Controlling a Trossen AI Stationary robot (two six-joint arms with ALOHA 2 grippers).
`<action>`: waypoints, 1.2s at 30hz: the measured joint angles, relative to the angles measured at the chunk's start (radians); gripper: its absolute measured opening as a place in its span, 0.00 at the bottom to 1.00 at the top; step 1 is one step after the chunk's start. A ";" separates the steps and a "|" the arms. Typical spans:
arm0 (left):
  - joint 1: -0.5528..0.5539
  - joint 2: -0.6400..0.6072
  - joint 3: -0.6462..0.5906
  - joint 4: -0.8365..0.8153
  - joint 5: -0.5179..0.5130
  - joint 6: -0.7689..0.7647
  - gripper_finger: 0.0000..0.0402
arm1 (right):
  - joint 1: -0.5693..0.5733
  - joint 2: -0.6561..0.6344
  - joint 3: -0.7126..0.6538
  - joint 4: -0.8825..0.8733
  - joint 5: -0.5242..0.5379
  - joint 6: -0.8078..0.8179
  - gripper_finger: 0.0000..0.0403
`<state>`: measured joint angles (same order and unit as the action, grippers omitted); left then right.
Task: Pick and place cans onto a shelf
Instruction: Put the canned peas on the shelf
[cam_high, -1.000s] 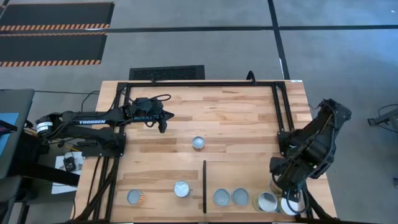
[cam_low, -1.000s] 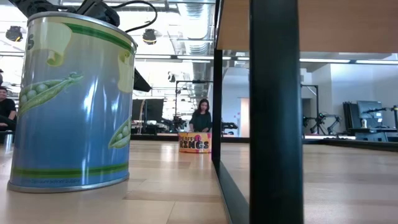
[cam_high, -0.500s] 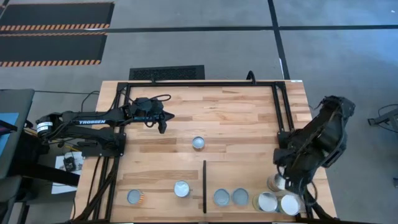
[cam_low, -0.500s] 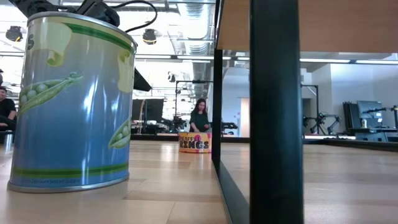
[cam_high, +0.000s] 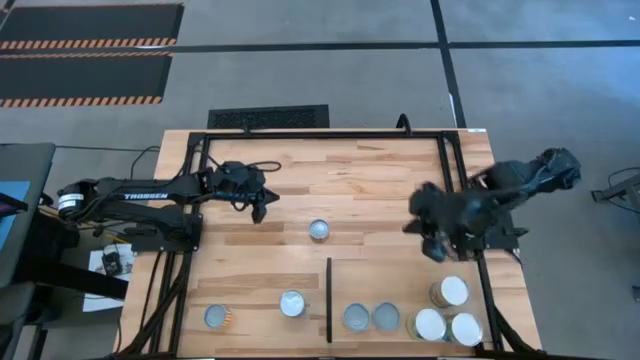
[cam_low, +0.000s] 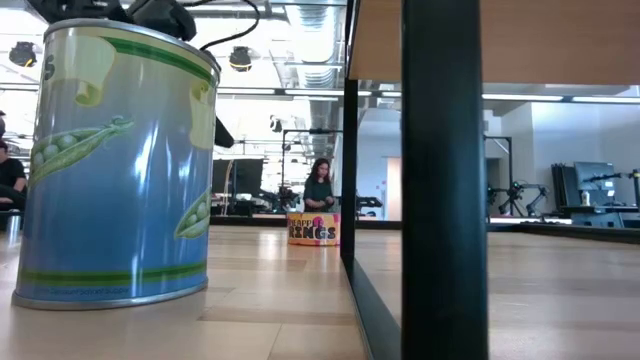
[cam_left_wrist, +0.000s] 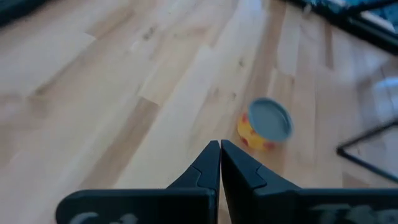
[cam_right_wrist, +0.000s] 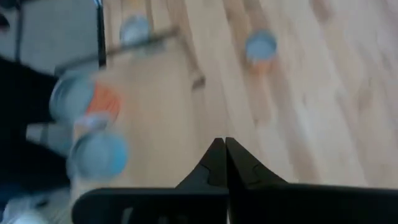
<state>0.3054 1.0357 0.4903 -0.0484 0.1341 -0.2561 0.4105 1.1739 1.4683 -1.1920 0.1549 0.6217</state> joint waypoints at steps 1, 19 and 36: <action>-0.017 -0.009 0.005 -0.026 -0.004 0.000 0.00 | -0.048 -0.027 -0.058 0.080 -0.019 -0.060 0.01; -0.507 -0.063 0.293 -0.694 -0.416 -0.553 0.00 | -0.649 0.001 -0.506 0.939 -0.431 -0.551 0.01; -0.804 0.200 0.536 -0.849 -0.306 -0.764 0.00 | -0.665 0.049 -0.506 1.097 -0.424 -0.610 0.02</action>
<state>-0.4983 1.2360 1.0259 -0.8971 -0.1719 -1.0197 -0.2543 1.2229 0.9623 -0.0948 -0.2688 0.0117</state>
